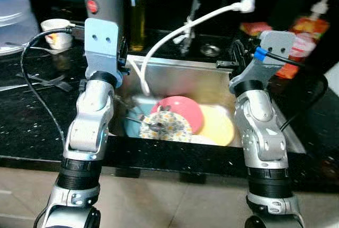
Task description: Kitchen organization
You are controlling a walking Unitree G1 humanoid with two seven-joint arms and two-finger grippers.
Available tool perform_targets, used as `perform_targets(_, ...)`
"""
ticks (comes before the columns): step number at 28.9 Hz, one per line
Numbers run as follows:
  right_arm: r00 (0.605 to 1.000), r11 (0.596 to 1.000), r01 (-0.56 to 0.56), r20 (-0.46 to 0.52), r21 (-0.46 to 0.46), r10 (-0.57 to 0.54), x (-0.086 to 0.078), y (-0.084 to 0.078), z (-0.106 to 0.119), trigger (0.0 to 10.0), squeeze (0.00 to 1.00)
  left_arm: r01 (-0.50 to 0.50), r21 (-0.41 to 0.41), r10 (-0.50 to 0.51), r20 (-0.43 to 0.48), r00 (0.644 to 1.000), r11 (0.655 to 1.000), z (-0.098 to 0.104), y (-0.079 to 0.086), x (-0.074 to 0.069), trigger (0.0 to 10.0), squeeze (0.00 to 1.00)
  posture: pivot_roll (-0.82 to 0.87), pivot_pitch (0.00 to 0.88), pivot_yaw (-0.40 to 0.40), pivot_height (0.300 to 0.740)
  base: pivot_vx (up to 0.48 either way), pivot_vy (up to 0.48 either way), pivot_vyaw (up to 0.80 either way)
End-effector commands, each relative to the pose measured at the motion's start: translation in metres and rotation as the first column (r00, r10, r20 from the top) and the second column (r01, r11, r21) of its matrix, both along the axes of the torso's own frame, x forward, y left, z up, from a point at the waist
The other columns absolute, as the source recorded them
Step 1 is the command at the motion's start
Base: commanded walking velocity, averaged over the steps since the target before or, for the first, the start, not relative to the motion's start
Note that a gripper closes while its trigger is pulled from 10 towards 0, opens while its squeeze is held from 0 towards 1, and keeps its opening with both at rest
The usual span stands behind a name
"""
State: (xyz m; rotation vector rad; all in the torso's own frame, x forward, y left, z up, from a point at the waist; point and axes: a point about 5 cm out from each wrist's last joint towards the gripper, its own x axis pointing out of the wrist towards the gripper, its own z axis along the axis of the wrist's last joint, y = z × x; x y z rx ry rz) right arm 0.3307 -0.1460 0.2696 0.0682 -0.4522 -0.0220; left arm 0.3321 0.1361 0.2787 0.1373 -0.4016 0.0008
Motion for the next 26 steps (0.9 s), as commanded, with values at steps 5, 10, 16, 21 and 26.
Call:
perform_targets(5, 1.000, 1.000, -0.001, -0.001, -0.001, 0.001, -0.002, 0.000, 0.000, 10.0, 0.00, -0.005, 0.008, 0.005, -0.019, 1.000, 1.000, -0.002, 0.001, 0.002, 10.0, 0.00, 0.17, 0.000, -0.094, 0.740, 0.000, 0.000, 0.00)
perform_targets(10, 1.000, 1.000, -0.004, -0.004, -0.004, 0.004, -0.002, 0.001, 0.000, 10.0, 0.00, -0.015, 0.011, 0.016, -0.065, 0.998, 1.000, -0.006, 0.003, 0.003, 10.0, 0.00, 0.18, 0.000, -0.093, 0.740, 0.000, 0.000, 0.00)
perform_targets(16, 0.998, 0.999, -0.030, -0.051, -0.031, 0.028, -0.001, 0.001, -0.005, 10.0, 0.00, -0.074, 0.133, 0.109, -0.277, 0.955, 0.988, -0.014, 0.014, 0.009, 10.0, 0.00, 0.20, 0.000, -0.093, 0.740, 0.000, 0.000, 0.00)
perform_targets(21, 0.985, 0.998, -0.060, -0.166, -0.033, 0.054, 0.005, 0.003, -0.016, 10.0, 0.00, -0.151, 0.103, 0.176, -0.308, 0.935, 0.983, -0.002, 0.028, 0.007, 10.0, 0.00, 0.21, 0.006, -0.095, 0.740, 0.000, 0.000, 0.00)
perform_targets(26, 0.969, 0.991, -0.136, -0.212, -0.013, 0.130, 0.007, 0.012, -0.021, 10.0, 0.00, -0.264, 0.042, 0.260, -0.377, 0.889, 0.964, -0.010, 0.045, 0.011, 10.0, 0.00, 0.21, 0.010, -0.099, 0.740, 0.000, 0.000, 0.00)
